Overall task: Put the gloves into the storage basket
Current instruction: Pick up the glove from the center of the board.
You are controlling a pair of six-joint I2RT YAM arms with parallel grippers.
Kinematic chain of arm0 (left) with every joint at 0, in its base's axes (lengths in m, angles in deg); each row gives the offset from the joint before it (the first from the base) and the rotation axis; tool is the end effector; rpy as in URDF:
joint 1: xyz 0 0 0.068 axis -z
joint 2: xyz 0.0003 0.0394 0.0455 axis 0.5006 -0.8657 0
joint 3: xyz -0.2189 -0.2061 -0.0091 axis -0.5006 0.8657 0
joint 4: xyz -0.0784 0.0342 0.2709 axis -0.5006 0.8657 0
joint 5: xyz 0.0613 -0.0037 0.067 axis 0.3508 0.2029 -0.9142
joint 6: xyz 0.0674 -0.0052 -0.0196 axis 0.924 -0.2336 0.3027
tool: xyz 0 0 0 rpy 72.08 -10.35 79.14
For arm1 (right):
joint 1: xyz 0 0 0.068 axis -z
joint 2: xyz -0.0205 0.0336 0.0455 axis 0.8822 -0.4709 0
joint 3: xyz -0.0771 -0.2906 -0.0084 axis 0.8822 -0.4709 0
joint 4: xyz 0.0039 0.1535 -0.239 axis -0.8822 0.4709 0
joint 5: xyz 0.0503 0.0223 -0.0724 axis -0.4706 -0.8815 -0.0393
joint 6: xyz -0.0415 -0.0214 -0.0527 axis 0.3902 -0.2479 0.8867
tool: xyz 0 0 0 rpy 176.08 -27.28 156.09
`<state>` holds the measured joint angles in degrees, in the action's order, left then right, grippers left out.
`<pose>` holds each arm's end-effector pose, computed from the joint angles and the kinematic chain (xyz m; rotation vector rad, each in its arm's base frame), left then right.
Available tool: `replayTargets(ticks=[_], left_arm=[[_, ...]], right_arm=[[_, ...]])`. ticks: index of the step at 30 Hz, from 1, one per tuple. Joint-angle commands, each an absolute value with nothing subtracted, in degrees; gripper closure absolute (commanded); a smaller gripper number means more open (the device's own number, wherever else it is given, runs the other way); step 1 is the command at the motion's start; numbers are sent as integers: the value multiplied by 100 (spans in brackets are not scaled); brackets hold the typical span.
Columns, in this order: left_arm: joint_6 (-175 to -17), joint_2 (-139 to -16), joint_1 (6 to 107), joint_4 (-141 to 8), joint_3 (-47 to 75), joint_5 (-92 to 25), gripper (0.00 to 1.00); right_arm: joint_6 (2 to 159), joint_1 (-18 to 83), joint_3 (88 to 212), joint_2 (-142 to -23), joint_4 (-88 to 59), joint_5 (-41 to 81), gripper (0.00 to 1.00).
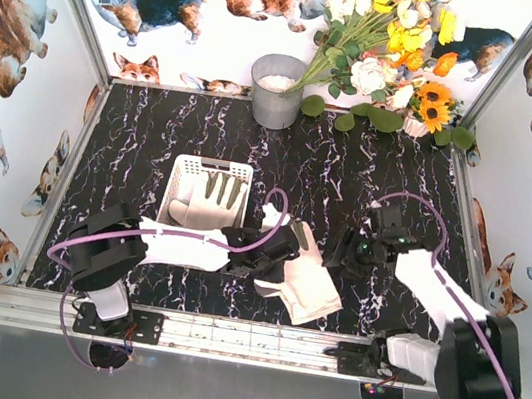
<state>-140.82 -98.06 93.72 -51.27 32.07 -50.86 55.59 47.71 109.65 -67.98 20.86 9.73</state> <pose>0.1710 -0.3248 0.1617 0.1012 2.6332 -0.6147 0.2036 0.0696 0.1758 0.3417 2.8049 0.6300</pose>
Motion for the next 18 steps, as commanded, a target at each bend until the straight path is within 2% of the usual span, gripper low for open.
replayTargets(ticks=[1,9,18], left_arm=[[-14126,-9964,9349,-5238,3334,-4955,91],[-14008,-9947,9348,-5166,3593,-4950,92],[-13908,-9950,9349,-5178,3730,-4883,92]], right_arm=[[5974,5107,11294,-7296,1333,-90,40],[6529,5537,11183,-8043,1109,-390,38],[6312,5502,10698,-8416,771,-1175,39]])
